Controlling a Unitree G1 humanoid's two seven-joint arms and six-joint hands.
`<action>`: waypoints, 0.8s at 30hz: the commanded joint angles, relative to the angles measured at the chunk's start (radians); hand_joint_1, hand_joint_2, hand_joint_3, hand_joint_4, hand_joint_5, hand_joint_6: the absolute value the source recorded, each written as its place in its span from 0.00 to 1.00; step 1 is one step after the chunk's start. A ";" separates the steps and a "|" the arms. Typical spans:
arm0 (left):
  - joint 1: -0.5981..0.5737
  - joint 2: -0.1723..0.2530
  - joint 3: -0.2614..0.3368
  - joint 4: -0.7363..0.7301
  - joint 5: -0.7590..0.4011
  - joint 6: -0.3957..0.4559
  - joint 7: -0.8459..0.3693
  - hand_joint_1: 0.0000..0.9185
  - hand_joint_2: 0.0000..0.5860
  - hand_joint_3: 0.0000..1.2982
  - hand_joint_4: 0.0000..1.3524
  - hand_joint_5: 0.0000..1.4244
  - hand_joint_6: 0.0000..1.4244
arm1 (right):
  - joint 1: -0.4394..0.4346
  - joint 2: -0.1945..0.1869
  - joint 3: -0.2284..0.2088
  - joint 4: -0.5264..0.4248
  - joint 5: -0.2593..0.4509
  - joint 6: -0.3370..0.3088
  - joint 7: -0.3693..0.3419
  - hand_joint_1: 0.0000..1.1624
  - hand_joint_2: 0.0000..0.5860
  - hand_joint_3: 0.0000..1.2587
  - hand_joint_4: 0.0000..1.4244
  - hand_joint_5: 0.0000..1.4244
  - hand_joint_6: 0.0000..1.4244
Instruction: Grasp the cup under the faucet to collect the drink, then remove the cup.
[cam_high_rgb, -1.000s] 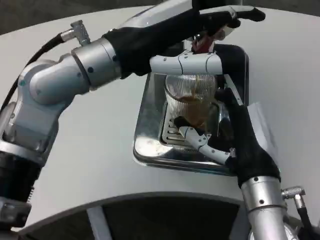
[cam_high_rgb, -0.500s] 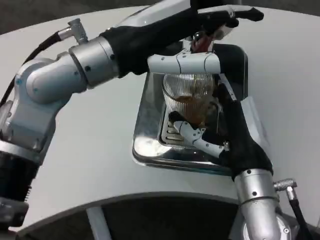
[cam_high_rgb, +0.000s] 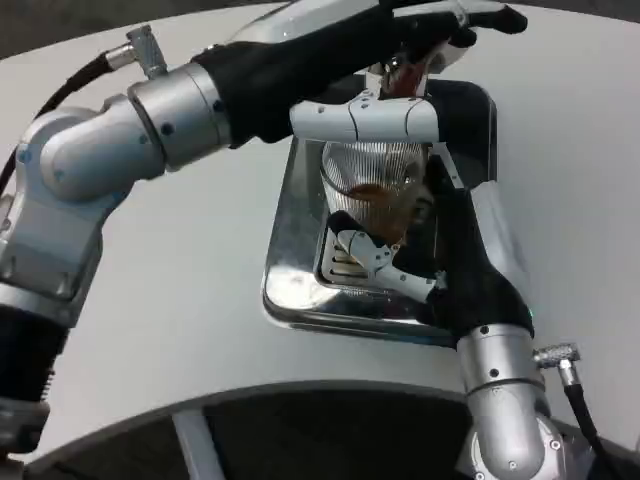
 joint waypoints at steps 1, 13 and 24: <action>0.030 0.018 -0.006 -0.009 0.005 0.013 -0.030 0.00 0.18 0.12 0.03 0.08 0.13 | -0.009 0.013 0.006 0.026 -0.002 0.014 -0.011 0.63 0.40 0.05 0.05 0.10 0.08; 0.033 0.020 -0.004 -0.007 0.007 0.008 -0.037 0.00 0.18 0.12 0.03 0.08 0.13 | -0.034 0.028 0.005 0.049 0.004 0.032 -0.016 0.63 0.40 0.05 0.05 0.10 0.08; 0.019 0.027 -0.016 -0.004 0.033 -0.014 -0.038 0.00 0.18 0.12 0.03 0.08 0.13 | -0.052 0.036 0.003 0.058 0.005 0.052 -0.018 0.63 0.41 0.05 0.05 0.10 0.08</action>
